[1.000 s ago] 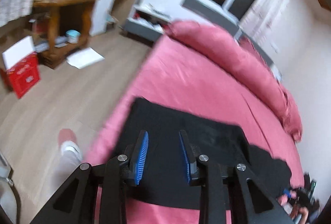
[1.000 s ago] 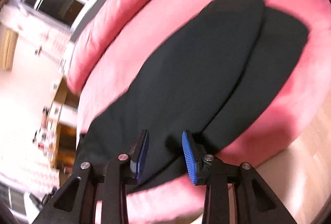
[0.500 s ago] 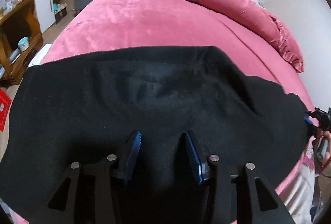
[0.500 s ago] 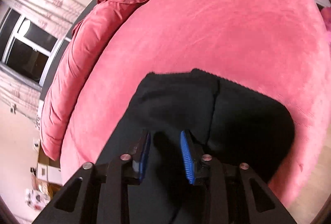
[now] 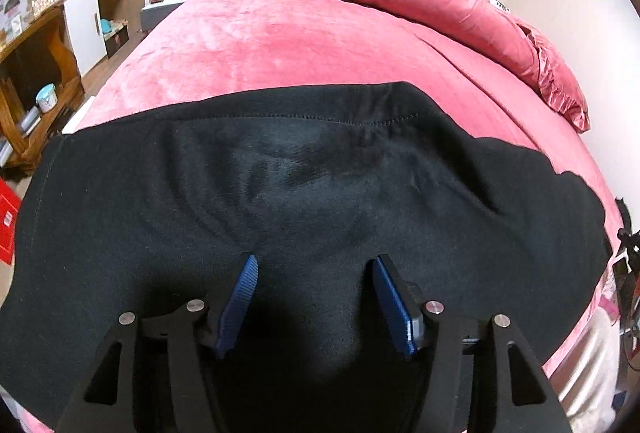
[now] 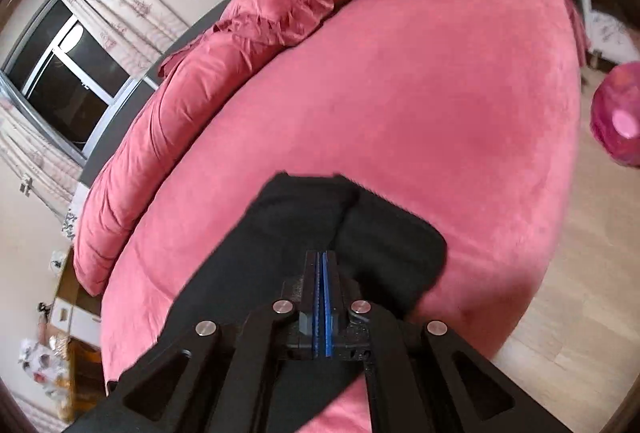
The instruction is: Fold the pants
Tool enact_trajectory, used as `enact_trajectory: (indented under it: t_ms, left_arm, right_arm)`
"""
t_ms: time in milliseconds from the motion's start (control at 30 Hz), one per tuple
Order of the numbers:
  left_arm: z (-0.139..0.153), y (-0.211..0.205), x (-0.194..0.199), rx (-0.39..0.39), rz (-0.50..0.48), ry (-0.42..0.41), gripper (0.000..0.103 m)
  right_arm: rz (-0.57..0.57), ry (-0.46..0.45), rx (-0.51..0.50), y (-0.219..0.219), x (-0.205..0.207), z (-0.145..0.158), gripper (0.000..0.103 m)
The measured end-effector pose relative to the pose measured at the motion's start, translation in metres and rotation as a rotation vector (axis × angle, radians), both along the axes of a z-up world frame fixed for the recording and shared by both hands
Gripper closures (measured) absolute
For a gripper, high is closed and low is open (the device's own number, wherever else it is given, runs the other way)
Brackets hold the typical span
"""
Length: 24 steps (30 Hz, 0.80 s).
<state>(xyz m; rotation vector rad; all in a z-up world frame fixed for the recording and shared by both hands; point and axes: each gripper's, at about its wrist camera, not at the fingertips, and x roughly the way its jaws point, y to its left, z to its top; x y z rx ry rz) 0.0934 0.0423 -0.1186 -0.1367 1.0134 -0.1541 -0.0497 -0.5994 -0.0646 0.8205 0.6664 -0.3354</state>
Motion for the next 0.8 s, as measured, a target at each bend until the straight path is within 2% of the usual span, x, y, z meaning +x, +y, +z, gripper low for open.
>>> enact_trajectory:
  t_ms: [67,100,133,167,200,267,333,367,400,433,533,667,733,800]
  left_arm:
    - [0.000,-0.001,-0.001,0.013,-0.004,-0.002,0.042]
    - [0.000,0.000,-0.002,0.014,-0.002,-0.002,0.042]
    - [0.001,0.000,-0.003,0.011,0.004,0.000,0.042]
    - [0.001,0.001,-0.003,0.007,0.010,0.003,0.042]
    - [0.001,0.000,-0.001,0.006,0.014,0.006,0.042]
    - [0.002,0.000,-0.002,0.005,0.018,0.013,0.041]
    - [0.002,0.000,-0.004,0.007,0.018,0.017,0.041]
    - [0.002,-0.001,-0.004,0.009,0.017,0.019,0.041]
    - [0.002,-0.001,-0.004,0.011,0.016,0.020,0.041]
    - [0.001,-0.001,-0.004,0.011,0.016,0.022,0.041]
    - [0.002,0.000,-0.002,0.004,0.025,0.029,0.041]
    - [0.001,0.001,0.000,-0.007,0.031,0.030,0.040]
    - [0.001,0.000,0.001,-0.009,0.026,0.025,0.037]
    - [0.001,-0.002,0.000,0.001,0.020,0.022,0.035]
  right_arm:
    - [0.036,-0.029,0.047,-0.001,0.006,-0.007,0.097]
    - [0.071,-0.035,0.068,0.000,0.014,-0.009,0.087]
    - [0.077,-0.013,0.052,0.002,0.022,-0.012,0.067]
    - [0.041,0.033,0.018,0.003,0.030,-0.014,0.062]
    - [0.011,0.073,0.009,0.001,0.041,-0.020,0.061]
    - [-0.022,0.100,0.068,-0.006,0.054,-0.034,0.061]
    - [-0.062,0.086,0.105,-0.013,0.062,-0.043,0.064]
    - [-0.073,0.073,0.100,-0.014,0.064,-0.043,0.070]
    - [-0.076,0.065,0.089,-0.013,0.067,-0.041,0.084]
    - [-0.068,0.065,0.084,-0.013,0.070,-0.038,0.089]
    - [-0.050,0.030,0.054,-0.007,0.068,-0.018,0.092]
    - [-0.046,-0.001,-0.056,0.002,0.042,0.012,0.092]
    - [-0.074,0.023,-0.080,-0.001,0.029,0.012,0.092]
    - [-0.101,0.069,-0.062,-0.009,0.017,-0.003,0.092]
